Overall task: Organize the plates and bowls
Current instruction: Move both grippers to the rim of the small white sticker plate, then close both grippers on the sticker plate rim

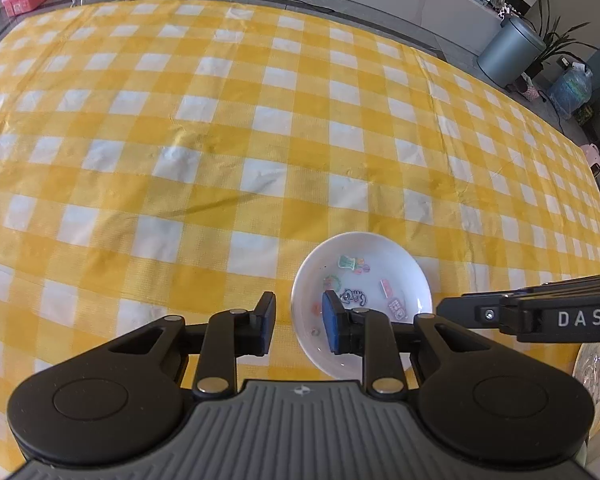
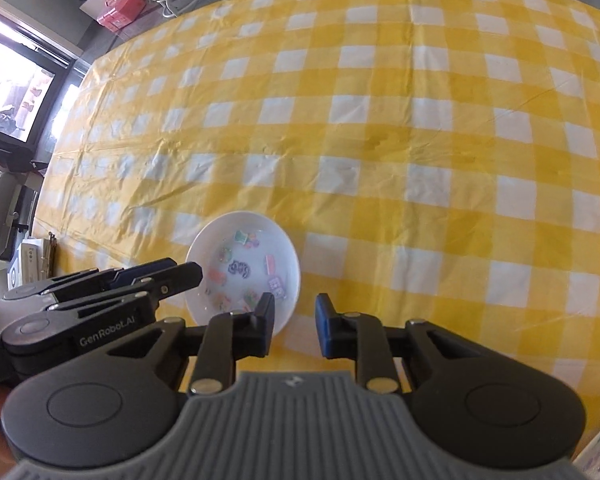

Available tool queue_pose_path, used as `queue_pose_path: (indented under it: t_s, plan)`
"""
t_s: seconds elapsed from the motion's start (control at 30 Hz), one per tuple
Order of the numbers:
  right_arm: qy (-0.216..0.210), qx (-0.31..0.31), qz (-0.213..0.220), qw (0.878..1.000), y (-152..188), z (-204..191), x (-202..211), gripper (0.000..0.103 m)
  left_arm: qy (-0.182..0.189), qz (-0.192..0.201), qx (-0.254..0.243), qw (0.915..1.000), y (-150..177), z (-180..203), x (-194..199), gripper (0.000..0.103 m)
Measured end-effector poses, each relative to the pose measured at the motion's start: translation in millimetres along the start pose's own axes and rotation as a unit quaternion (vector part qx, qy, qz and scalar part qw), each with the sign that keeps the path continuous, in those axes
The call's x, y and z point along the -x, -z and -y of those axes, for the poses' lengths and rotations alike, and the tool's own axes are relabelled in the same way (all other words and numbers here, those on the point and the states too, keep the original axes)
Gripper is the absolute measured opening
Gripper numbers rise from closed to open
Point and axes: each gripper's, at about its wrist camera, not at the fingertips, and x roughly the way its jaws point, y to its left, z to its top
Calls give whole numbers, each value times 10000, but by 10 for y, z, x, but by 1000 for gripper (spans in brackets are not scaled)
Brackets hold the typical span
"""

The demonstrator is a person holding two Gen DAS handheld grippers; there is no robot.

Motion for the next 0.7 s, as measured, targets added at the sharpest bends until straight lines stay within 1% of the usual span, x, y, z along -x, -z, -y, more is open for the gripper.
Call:
queue_pose_path:
  t_s: [0.03, 0.13, 0.2, 0.33, 0.37, 0.43, 0.5, 0.7]
  plan:
    - [2, -16, -16, 10000, -25, 9, -27, 21, 28, -11, 22, 10000, 0, -11, -18, 25]
    - [-43, -104, -96, 9999, -55, 24, -111, 15, 44, -38, 36, 10000, -13, -25, -54, 20]
    - [-57, -148, -136, 9998, -69, 22, -183, 14, 49, -46, 43, 10000, -19, -29, -67, 19]
    - [-79, -183, -178, 9996, -69, 40, -232, 11, 58, -47, 85, 9999, -22, -47, -92, 13]
    - [-73, -185, -181, 9996, -72, 39, -247, 7, 57, -40, 90, 9999, -21, -48, -91, 13]
    - [-97, -218, -198, 9995, -75, 41, -275, 6, 69, -50, 103, 9999, -20, -46, -99, 10]
    - [-134, -266, -206, 9993, -79, 49, -297, 1, 41, -55, 91, 9999, -16, -38, -97, 8]
    - [-132, -352, -138, 9992, -49, 64, -262, 0, 69, -28, 100, 9999, -7, -20, -29, 6]
